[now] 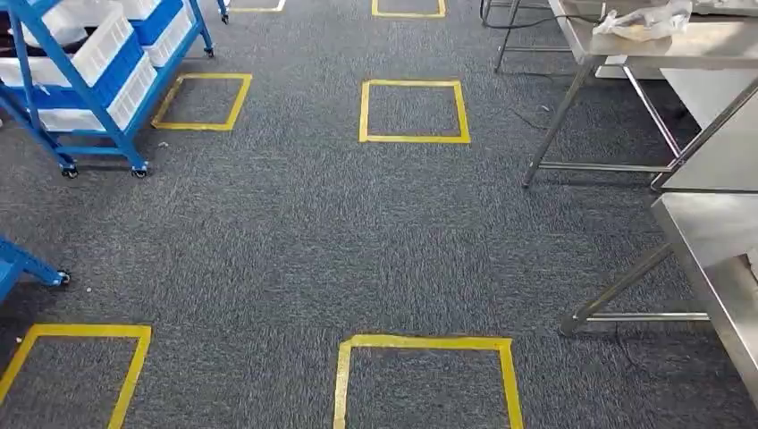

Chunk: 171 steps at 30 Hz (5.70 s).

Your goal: Take the parts from the cabinet and place them on the table.

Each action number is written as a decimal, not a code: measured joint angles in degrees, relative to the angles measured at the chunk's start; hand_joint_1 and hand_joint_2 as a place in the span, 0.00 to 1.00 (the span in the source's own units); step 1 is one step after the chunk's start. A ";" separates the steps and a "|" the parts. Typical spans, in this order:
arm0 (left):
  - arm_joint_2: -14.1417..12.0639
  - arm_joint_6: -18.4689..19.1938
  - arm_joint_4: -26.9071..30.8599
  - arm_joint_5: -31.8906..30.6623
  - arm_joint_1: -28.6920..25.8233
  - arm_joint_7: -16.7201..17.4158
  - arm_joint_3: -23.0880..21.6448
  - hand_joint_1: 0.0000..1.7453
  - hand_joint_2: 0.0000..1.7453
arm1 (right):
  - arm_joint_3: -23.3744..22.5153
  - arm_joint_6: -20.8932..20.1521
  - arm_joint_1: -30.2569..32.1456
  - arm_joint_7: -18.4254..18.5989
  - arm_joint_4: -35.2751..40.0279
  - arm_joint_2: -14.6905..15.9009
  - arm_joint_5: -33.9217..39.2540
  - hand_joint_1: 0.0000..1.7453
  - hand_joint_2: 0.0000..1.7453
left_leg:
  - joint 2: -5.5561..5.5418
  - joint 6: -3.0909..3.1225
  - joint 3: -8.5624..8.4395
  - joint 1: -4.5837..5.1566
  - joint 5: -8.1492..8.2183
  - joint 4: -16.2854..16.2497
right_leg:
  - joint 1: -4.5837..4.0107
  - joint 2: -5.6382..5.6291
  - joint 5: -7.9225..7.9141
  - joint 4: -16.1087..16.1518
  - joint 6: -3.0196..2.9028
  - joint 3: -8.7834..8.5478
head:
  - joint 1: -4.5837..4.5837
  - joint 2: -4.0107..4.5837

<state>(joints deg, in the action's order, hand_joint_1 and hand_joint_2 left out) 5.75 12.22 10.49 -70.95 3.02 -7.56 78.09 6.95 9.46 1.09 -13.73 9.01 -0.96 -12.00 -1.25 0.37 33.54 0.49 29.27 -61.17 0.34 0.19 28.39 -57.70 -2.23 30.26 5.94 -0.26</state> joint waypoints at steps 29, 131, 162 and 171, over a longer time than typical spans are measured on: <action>-0.18 -0.02 0.00 -0.02 -0.04 -0.09 0.02 0.00 0.00 | 0.59 -0.50 -0.56 -1.25 -0.04 -0.81 -1.38 0.00 1.00 | -5.97 -0.14 -1.07 -0.58 -2.35 3.01 | 0.70 -2.29 -0.14 -0.27 0.76 0.46 | 0.08 0.00; -0.17 -0.37 -0.02 0.37 0.22 0.37 0.92 0.00 0.00 | 1.66 -0.28 -0.50 -1.01 -0.46 -1.66 -2.43 0.00 1.00 | -0.19 2.12 -1.58 -1.03 -2.16 2.54 | 0.16 0.05 1.39 -2.71 0.98 1.37 | -0.13 0.00; -0.15 -0.33 0.24 0.39 0.06 0.37 0.94 0.00 0.00 | 1.68 -0.37 -0.40 -0.96 -0.50 -1.84 -2.43 0.00 1.00 | 0.98 1.39 -0.41 -0.80 -1.03 -1.57 | 0.54 0.46 2.24 -5.12 1.06 2.70 | -0.13 0.00; -0.35 -4.87 0.31 1.90 0.31 6.55 1.99 0.00 0.00 | 2.01 -8.36 -0.75 1.35 -0.61 -1.77 -2.43 0.00 1.00 | 1.38 2.53 -3.18 -0.60 -2.31 4.29 | 0.51 0.11 7.08 -12.61 2.87 6.14 | -0.09 0.00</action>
<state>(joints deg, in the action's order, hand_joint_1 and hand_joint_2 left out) 5.40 7.35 10.80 -69.05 3.33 -1.01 80.08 8.96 1.10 0.34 -12.37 8.39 -2.73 -14.43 0.13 2.90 30.36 -0.11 26.95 -56.88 0.85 0.30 35.47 -70.30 0.64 36.40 5.86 -0.26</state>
